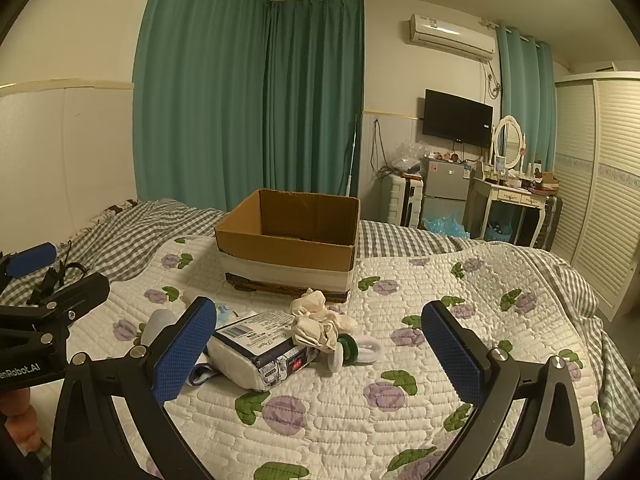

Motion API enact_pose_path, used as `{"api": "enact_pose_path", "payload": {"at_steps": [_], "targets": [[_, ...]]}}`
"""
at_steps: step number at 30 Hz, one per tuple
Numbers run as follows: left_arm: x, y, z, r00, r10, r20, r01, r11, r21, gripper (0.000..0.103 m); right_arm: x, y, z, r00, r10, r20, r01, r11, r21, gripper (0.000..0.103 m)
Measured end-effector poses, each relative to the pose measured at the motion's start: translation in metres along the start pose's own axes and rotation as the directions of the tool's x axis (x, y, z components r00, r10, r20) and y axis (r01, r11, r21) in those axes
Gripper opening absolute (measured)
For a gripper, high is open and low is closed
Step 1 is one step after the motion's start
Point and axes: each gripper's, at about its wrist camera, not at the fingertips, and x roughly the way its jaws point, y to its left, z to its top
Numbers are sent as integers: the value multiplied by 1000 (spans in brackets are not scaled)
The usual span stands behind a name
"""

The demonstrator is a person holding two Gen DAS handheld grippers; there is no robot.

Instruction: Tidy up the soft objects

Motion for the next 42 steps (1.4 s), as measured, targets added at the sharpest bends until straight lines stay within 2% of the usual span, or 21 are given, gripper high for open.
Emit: {"api": "enact_pose_path", "payload": {"at_steps": [9, 13, 17, 19, 23, 27, 34, 35, 37, 39, 42], "targets": [[-2, 4, 6, 1000, -10, 7, 10, 1000, -3, 98, 0, 1, 0, 1000, -6, -1, 6, 1000, -6, 103], [4, 13, 7, 1000, 10, 2, -10, 1000, 14, 98, 2, 5, -1, 1000, -17, -21, 17, 1000, -8, 103], [25, 35, 2, 998, 32, -58, -31, 999, 14, 98, 17, 11, -11, 996, 0, -91, 1, 1000, 13, 103], [40, 45, -8, 994, 21, -107, -21, 1000, -4, 98, 30, 17, -20, 990, 0, -140, 1, 1000, 4, 103], [72, 46, -32, 977, -12, -212, 13, 1000, 4, 98, 54, 29, -33, 976, -9, -216, 2, 999, -32, 103], [103, 39, -54, 951, -66, -302, 73, 997, 13, 98, 70, 36, -42, 969, -15, -248, 2, 999, -50, 103], [138, 28, -67, 919, -123, -375, 136, 991, 8, 97, 92, 35, -48, 956, -20, -291, 15, 1000, -21, 103], [140, 28, -68, 915, -140, -378, 153, 988, 5, 95, 94, 36, -49, 955, -19, -295, 16, 1000, -14, 103], [142, 28, -69, 909, -169, -382, 183, 983, 0, 83, 98, 38, -50, 954, -20, -301, 19, 1000, -6, 103], [142, 29, -69, 912, -177, -371, 189, 982, -3, 67, 103, 42, -51, 951, -24, -308, 24, 1000, -4, 103], [139, 37, -67, 913, -191, -361, 194, 981, -29, 54, 105, 49, -52, 951, -26, -307, 27, 1000, -2, 103]]}}
